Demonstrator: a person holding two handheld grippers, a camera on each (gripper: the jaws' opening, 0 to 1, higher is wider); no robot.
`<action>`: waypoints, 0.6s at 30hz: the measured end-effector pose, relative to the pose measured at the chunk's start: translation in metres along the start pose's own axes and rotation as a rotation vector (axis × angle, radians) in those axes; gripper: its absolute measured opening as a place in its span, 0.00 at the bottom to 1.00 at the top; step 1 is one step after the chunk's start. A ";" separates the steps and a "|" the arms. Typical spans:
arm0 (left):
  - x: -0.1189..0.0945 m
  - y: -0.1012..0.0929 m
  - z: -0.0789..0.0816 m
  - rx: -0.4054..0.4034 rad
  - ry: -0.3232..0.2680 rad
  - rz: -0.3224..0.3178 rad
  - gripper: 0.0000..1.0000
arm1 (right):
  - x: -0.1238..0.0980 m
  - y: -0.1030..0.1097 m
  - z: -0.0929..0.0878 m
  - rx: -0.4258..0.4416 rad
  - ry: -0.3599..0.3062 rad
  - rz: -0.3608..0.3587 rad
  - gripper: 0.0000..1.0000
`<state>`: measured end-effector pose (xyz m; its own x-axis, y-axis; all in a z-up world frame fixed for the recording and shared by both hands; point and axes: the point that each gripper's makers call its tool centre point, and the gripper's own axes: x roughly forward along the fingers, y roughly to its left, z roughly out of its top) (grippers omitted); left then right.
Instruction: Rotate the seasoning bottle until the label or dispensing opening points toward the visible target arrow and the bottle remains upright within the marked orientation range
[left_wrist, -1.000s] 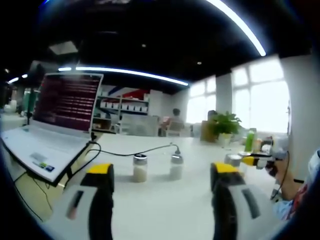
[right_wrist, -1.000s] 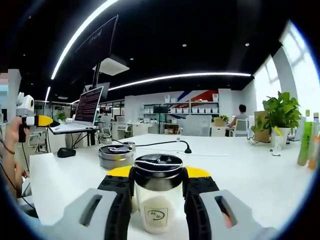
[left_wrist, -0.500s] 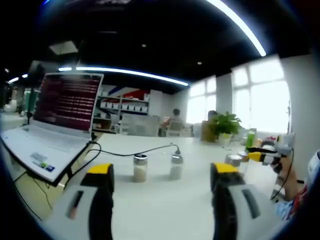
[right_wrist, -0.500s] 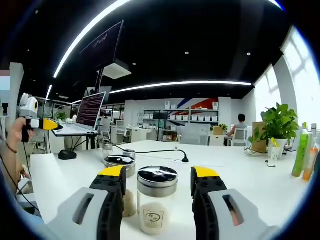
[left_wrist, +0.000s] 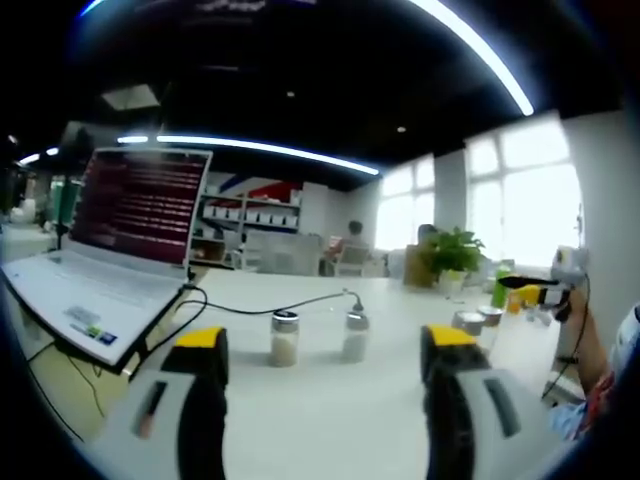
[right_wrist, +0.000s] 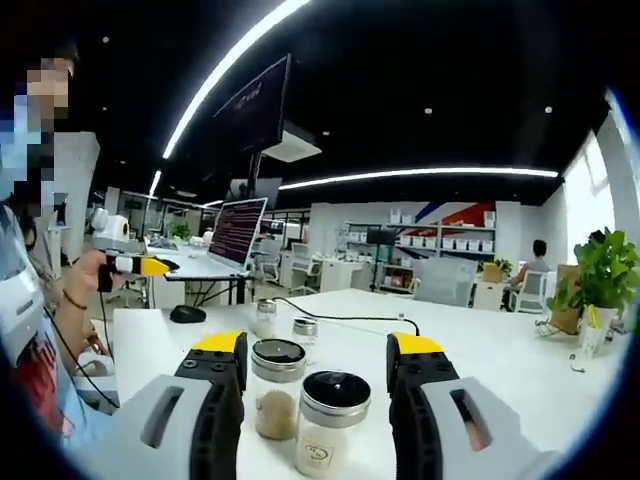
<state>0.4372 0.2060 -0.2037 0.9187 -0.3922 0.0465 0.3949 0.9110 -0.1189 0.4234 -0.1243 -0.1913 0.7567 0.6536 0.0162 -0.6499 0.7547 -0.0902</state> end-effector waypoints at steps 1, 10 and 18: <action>0.000 0.001 0.000 0.001 0.001 0.004 0.84 | -0.001 -0.003 0.001 0.000 -0.002 0.006 0.57; 0.002 -0.005 -0.001 0.005 0.005 -0.006 0.83 | -0.007 -0.014 -0.014 -0.022 0.065 0.199 0.61; 0.006 -0.005 -0.007 0.005 0.023 -0.008 0.83 | -0.007 -0.024 -0.037 0.012 0.092 0.339 0.61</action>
<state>0.4412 0.1981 -0.2096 0.9153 -0.4019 0.0246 0.4020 0.9085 -0.1141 0.4363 -0.1485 -0.2262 0.5004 0.8596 -0.1029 -0.8658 0.4965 -0.0631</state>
